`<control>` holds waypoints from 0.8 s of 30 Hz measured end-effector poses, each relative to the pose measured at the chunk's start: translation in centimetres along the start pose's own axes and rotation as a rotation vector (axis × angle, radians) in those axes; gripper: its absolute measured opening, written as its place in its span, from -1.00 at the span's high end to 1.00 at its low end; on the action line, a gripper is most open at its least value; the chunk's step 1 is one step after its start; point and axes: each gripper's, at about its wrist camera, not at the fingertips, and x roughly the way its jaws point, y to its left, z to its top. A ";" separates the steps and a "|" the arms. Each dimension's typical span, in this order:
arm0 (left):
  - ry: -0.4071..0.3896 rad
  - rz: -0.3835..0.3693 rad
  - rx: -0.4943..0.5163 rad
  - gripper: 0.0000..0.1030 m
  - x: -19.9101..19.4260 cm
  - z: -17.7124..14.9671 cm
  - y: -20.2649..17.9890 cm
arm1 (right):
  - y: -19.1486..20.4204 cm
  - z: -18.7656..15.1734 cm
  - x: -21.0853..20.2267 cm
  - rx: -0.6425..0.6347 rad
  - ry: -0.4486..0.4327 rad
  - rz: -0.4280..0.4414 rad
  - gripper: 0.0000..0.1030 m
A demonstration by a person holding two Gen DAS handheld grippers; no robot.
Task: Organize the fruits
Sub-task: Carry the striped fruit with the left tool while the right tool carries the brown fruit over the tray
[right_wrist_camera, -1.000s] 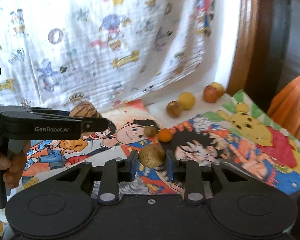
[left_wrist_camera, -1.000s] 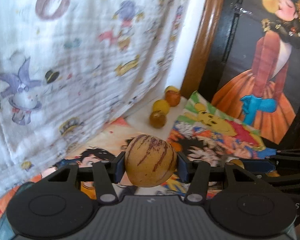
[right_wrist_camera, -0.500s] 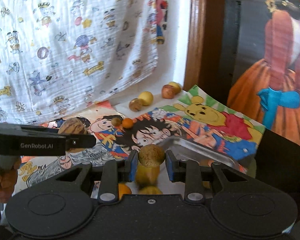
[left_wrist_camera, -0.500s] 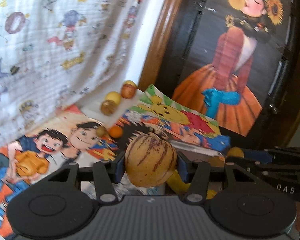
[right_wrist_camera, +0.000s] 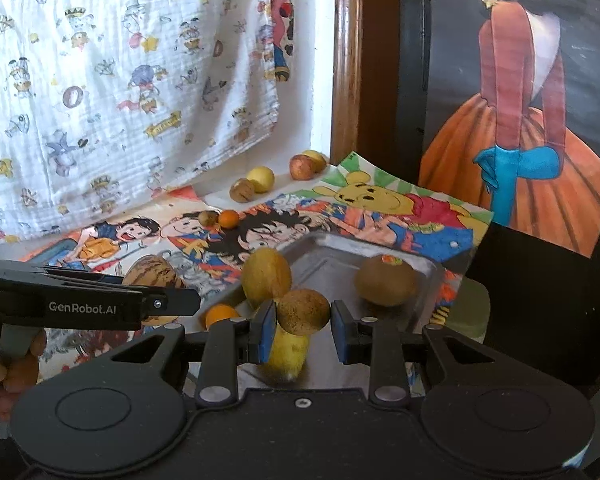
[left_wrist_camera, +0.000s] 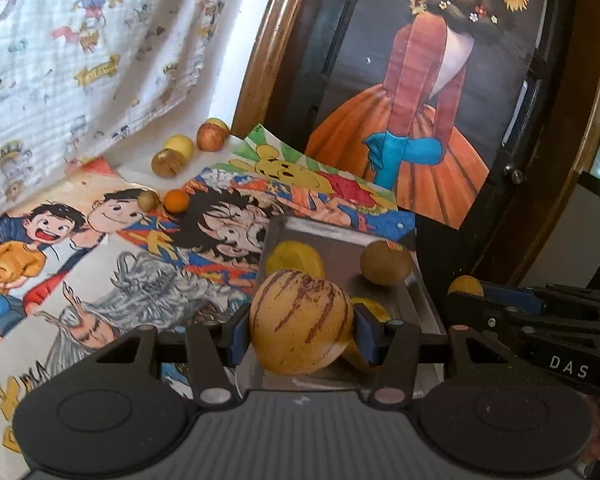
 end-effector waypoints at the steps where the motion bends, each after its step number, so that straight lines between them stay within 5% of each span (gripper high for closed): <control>1: 0.004 -0.004 0.000 -0.10 0.1 -0.3 0.0 | 0.0 -0.3 0.0 0.007 0.002 -0.001 0.39; 24: 0.093 -0.011 0.024 -0.10 3.0 -2.5 -0.3 | -0.5 -4.7 1.6 0.119 0.080 0.030 0.39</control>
